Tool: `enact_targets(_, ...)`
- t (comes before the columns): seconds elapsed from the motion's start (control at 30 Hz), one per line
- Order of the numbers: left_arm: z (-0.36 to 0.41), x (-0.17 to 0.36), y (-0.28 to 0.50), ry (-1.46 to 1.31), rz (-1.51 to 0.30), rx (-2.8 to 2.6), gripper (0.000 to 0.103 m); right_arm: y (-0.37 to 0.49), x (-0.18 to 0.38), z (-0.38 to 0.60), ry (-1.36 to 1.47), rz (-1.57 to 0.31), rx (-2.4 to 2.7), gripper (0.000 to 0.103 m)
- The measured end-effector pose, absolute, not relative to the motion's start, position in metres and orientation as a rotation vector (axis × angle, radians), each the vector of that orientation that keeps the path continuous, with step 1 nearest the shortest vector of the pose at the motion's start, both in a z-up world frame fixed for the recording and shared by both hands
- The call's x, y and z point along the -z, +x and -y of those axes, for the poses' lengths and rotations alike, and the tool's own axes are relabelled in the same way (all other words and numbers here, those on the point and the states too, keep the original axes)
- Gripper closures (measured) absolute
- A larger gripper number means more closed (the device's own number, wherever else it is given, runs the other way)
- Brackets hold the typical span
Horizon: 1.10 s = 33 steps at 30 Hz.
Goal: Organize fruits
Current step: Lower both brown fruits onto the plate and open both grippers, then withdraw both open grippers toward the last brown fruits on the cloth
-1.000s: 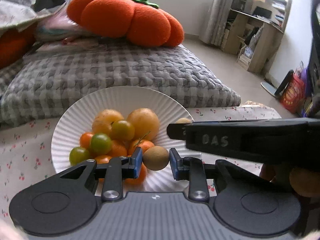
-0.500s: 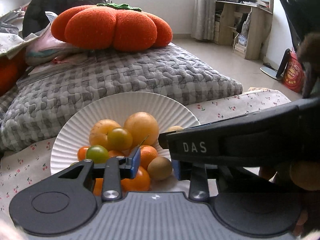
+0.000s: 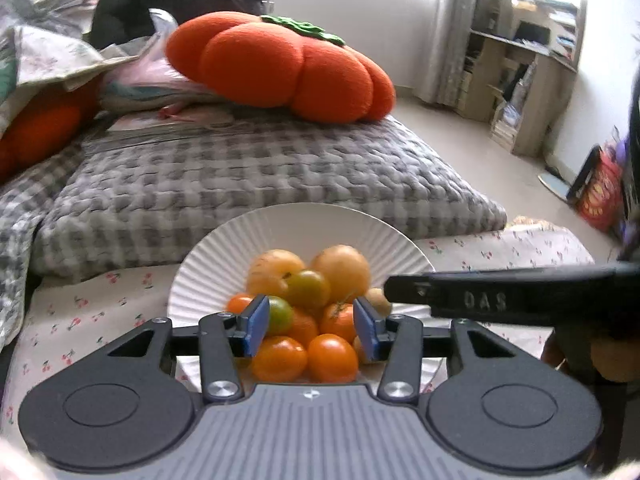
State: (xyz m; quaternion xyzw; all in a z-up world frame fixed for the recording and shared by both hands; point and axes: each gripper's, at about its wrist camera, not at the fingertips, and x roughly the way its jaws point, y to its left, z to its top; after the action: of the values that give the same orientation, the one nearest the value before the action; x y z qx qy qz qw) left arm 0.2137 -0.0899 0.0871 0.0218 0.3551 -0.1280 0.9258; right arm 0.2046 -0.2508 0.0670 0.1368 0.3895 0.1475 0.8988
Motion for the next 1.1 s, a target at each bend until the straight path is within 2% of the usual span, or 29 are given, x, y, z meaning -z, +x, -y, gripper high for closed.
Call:
enact_targets(0.37,0.057,-0.103,0.204,-0.018,-0.764,0.175,0.063,0.192,-0.079,0.263,0.263,-0.751,-0.295,0.073)
enact_targets(0.53,0.052,-0.106,0.192,0.041,-0.775,0.134,0.063,0.179,-0.077,0.250,0.141,-0.731,-0.313,0.073)
enact_targets(0.93,0.008,-0.123,0.164,-0.043,-0.795,0.063,0.061,0.137,-0.090,0.208,-0.061,-0.645,-0.433,0.072)
enact_targets(1.1,-0.009,-0.126,0.151,-0.048,-0.790,0.043,0.061,0.122,-0.094,0.190,-0.185,-0.569,-0.452,0.068)
